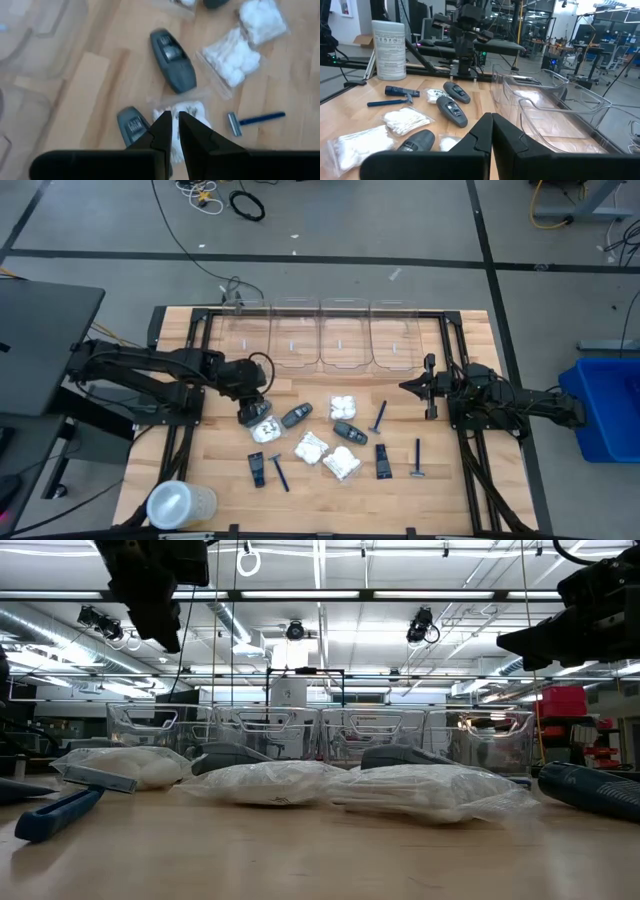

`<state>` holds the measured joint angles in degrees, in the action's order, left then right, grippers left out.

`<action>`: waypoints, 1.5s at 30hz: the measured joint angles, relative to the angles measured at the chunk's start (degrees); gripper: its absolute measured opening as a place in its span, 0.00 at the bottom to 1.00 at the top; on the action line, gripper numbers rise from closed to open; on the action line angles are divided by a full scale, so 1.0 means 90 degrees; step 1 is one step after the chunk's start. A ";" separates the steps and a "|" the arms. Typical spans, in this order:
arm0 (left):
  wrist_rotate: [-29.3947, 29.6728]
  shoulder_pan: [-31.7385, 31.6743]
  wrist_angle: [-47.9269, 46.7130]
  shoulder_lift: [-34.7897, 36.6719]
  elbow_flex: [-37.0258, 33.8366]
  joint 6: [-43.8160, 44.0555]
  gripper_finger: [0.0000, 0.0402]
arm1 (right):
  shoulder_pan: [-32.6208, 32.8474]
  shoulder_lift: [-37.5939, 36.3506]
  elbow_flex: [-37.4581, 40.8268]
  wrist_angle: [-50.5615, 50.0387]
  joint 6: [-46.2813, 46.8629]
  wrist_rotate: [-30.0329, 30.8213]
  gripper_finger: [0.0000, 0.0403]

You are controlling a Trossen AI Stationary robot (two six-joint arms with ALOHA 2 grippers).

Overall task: Pick & Place Travel size toiletries
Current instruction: Put the left gray deodorant into the left transparent bin

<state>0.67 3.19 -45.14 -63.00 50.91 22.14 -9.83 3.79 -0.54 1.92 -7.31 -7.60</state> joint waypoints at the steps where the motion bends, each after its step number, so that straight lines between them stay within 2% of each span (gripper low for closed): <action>1: -0.0001 0.0059 0.0003 0.0000 -0.0055 0.0083 0.10 | 0.0000 0.0000 0.0000 0.0001 0.0000 0.0003 0.03; 13: -0.0003 0.0452 -0.0006 -0.0001 -0.0888 0.1123 0.10 | 0.0000 0.0000 0.0000 0.0000 0.0000 0.0002 0.03; 27: 0.0029 0.0446 0.0001 -0.0002 -0.0954 0.1732 0.12 | 0.0000 0.0000 0.0000 -0.0001 0.0000 0.0000 0.03; 31: 0.0270 0.0446 -0.0019 0.0000 -0.0954 0.1924 0.19 | -0.0002 0.0000 -0.0002 -0.0001 0.0000 0.0001 0.03; 38: 0.0459 0.0446 -0.0136 -0.0002 -0.0954 0.2351 0.39 | 0.0000 0.0000 -0.0001 0.0001 0.0000 0.0002 0.03; 45: 0.0406 0.0446 -0.0389 -0.0002 -0.0954 0.2662 0.56 | -0.0001 -0.0002 0.0000 -0.0001 0.0000 0.0002 0.03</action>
<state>4.33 7.20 -48.64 -63.02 42.33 46.09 -9.84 3.78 -0.54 1.91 -7.31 -7.57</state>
